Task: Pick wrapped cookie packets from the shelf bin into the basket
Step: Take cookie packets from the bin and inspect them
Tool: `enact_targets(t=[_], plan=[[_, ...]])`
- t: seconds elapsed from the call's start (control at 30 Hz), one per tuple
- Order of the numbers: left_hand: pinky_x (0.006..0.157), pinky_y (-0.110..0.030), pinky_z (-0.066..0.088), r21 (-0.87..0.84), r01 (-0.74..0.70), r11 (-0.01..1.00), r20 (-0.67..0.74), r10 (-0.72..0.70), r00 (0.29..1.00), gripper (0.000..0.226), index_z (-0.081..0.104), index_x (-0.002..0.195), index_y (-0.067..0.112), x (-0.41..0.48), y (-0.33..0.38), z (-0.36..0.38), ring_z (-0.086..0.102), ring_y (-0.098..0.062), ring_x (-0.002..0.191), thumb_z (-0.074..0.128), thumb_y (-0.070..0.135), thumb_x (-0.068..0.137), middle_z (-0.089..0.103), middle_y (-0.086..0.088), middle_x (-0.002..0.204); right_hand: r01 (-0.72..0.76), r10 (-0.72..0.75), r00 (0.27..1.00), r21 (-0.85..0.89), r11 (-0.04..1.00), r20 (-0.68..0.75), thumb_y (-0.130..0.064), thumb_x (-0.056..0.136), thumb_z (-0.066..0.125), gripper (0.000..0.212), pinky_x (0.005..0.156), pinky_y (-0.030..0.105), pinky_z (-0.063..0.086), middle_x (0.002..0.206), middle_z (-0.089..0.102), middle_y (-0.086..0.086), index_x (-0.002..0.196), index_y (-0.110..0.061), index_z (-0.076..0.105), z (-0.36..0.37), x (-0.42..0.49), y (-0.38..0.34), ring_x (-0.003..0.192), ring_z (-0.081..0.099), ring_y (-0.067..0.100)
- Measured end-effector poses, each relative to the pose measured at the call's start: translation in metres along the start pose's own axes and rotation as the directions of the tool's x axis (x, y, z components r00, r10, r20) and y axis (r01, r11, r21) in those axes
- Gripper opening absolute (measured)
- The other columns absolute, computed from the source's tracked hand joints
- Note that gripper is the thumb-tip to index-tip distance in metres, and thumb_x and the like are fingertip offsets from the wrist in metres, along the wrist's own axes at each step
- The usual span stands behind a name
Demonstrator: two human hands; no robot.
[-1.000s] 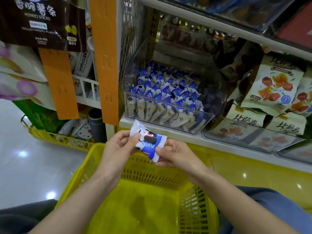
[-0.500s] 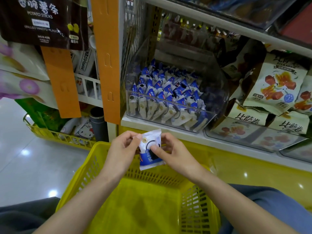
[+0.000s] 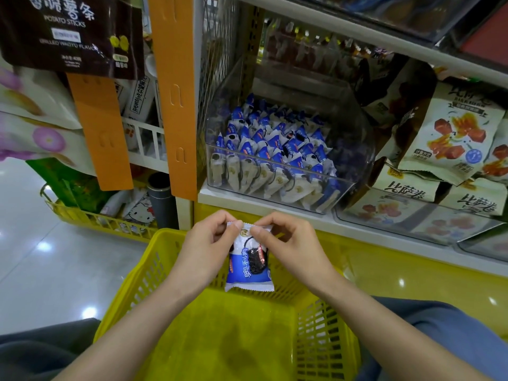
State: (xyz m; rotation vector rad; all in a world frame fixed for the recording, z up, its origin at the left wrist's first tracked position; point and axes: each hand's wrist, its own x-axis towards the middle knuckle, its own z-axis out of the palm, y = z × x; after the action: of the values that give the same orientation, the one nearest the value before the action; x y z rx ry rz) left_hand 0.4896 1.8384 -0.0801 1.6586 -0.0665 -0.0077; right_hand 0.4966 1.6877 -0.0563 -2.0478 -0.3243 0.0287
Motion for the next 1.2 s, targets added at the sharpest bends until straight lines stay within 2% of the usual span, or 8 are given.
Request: enact_targets(t=[0.23,0.33,0.5,0.6,0.73,0.93,1.03,1.2], plan=[[0.063,-0.022,0.045,0.059,-0.016,0.998,-0.092,0.021,0.996,0.014,0.055,0.078,0.018,-0.001,-0.003,0.001,0.055,-0.01,0.069,0.055,0.011,0.09,0.061,0.005,0.074,-0.175,0.188,0.981,0.21,0.962,-0.044,-0.013,0.088,0.06,0.018,0.059,0.016,0.046,0.065,0.063,-0.011,0.074,-0.023,0.066,-0.002,0.002,0.0,0.06,0.055,-0.004],[0.064,-0.022,0.046,0.162,0.024,0.986,-0.135,-0.002,0.991,0.017,0.057,0.077,0.023,0.001,-0.004,-0.004,0.058,-0.015,0.071,0.054,0.014,0.091,0.061,0.004,0.076,-0.047,0.053,0.977,0.033,0.998,-0.208,-0.016,0.086,0.063,0.012,0.073,0.021,0.049,0.077,0.066,-0.009,0.079,-0.025,0.066,-0.005,0.002,0.004,0.073,0.06,0.001],[0.063,-0.027,0.057,-0.32,0.407,0.855,0.06,-0.41,0.91,0.041,0.065,0.088,0.008,0.003,0.003,-0.003,0.069,-0.021,0.069,0.039,0.038,0.095,0.072,-0.009,0.078,0.3,-0.342,0.929,-0.25,0.92,-0.143,-0.013,0.083,0.064,0.008,0.08,0.013,0.046,0.093,0.063,-0.005,0.087,-0.015,0.07,0.002,-0.005,0.009,0.091,0.058,0.0],[0.061,-0.027,0.057,-0.516,0.402,0.756,0.148,-0.383,0.912,0.043,0.066,0.098,0.006,0.002,0.003,-0.005,0.071,-0.021,0.077,0.048,0.043,0.086,0.073,-0.011,0.086,0.39,-0.421,0.907,-0.344,0.854,-0.019,-0.01,0.083,0.064,0.01,0.087,0.019,0.046,0.102,0.063,0.003,0.09,-0.01,0.071,0.006,-0.009,0.013,0.099,0.058,0.008],[0.065,-0.026,0.056,-0.482,0.256,0.838,0.032,-0.275,0.961,0.022,0.068,0.097,0.008,0.001,0.002,-0.006,0.069,-0.015,0.078,0.051,0.021,0.091,0.073,-0.007,0.089,0.452,-0.467,0.881,-0.414,0.79,0.071,-0.023,0.089,0.056,0.019,0.089,0.021,0.043,0.107,0.061,0.004,0.097,-0.011,0.068,0.007,-0.009,0.012,0.105,0.055,0.014],[0.072,-0.031,0.056,-0.346,0.192,0.918,-0.042,-0.219,0.975,0.022,0.067,0.093,0.014,0.002,0.003,0.0,0.068,-0.013,0.078,0.045,0.015,0.095,0.074,0.0,0.084,0.034,-0.026,0.978,0.037,0.999,-0.206,-0.018,0.093,0.051,0.017,0.077,0.01,0.044,0.1,0.057,-0.008,0.106,-0.028,0.046,0.007,-0.003,0.003,0.091,0.055,-0.002],[0.064,-0.024,0.056,-0.296,0.219,0.93,0.055,-0.213,0.976,0.022,0.068,0.094,0.014,0.001,0.003,0.001,0.067,-0.015,0.078,0.045,0.015,0.095,0.074,-0.003,0.086,-0.246,0.256,0.966,0.413,0.877,0.032,-0.017,0.096,0.043,0.022,0.072,0.021,0.053,0.108,0.066,0.004,0.117,-0.014,0.05,0.003,0.0,0.0,0.09,0.064,0.011],[0.07,-0.015,0.045,0.075,0.042,0.996,-0.109,-0.034,0.993,0.015,0.054,0.102,0.019,-0.003,-0.002,0.002,0.056,-0.008,0.087,0.059,0.017,0.088,0.061,0.006,0.1,-0.315,0.301,0.947,0.52,0.794,0.114,-0.013,0.095,0.046,0.026,0.069,0.026,0.057,0.108,0.068,0.013,0.118,-0.004,0.054,0.004,-0.001,-0.002,0.085,0.067,0.018]])
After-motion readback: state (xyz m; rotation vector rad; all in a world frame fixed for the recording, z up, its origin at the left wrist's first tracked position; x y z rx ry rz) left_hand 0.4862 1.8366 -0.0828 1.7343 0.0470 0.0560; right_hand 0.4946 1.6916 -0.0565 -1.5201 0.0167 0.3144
